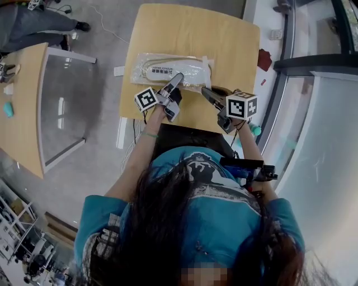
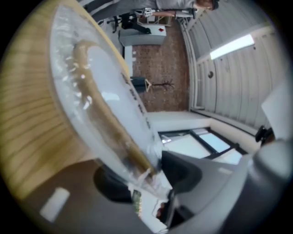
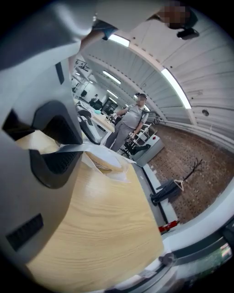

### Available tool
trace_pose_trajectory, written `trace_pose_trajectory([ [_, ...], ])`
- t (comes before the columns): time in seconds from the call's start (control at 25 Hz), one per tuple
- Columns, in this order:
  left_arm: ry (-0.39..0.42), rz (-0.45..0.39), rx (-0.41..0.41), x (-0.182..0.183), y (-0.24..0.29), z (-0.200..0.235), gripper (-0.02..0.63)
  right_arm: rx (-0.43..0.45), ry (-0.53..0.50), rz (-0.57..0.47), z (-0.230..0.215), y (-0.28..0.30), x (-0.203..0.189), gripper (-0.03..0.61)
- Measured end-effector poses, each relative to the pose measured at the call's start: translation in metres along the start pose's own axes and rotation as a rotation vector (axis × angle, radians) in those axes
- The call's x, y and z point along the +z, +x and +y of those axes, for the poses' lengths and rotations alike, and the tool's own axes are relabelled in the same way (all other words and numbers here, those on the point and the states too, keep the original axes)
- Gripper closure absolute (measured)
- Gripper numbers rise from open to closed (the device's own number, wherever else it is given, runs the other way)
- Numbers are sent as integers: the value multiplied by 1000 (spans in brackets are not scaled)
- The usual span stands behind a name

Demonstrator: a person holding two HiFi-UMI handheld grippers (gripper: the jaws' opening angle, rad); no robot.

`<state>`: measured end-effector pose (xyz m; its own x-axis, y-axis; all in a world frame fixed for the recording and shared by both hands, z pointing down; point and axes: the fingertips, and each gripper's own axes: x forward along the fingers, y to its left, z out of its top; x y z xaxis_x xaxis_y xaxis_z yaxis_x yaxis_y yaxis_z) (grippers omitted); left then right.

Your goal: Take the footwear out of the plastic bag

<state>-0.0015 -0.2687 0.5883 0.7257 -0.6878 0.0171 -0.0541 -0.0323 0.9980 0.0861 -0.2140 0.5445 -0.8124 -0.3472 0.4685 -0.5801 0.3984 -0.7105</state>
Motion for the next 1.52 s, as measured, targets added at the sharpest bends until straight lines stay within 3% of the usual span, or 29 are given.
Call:
trace_pose_trajectory([
  [0.12, -18, -10, -89, 7, -4, -14, 449, -27, -193, -15, 17, -1, 7, 546],
  [0.2, -21, -15, -136, 11, -7, -20, 463, -30, -267, -14, 26, -1, 10, 545],
  [0.48, 49, 1, -114, 13, -16, -19, 483, -38, -354, 73, 20, -15, 6, 499],
  [0.64, 120, 45, -137, 12, -23, -30, 485, -47, -371, -27, 17, -35, 34, 499],
  [0.76, 164, 92, -177, 9, -27, -45, 485, 16, -387, -93, 31, -42, 61, 499],
  [0.88, 157, 116, -225, 4, -29, -57, 485, 72, -406, -94, 44, -38, 70, 499],
  [1.04, 125, 116, -268, -2, -34, -65, 488, 101, -377, -70, 46, -28, 62, 499],
  [1.32, 75, 86, -323, -3, -39, -72, 506, 146, -256, -43, 36, -24, 46, 422],
  [1.52, 24, 64, -413, 0, -35, -88, 514, 272, -97, -79, 44, -25, 46, 414],
])
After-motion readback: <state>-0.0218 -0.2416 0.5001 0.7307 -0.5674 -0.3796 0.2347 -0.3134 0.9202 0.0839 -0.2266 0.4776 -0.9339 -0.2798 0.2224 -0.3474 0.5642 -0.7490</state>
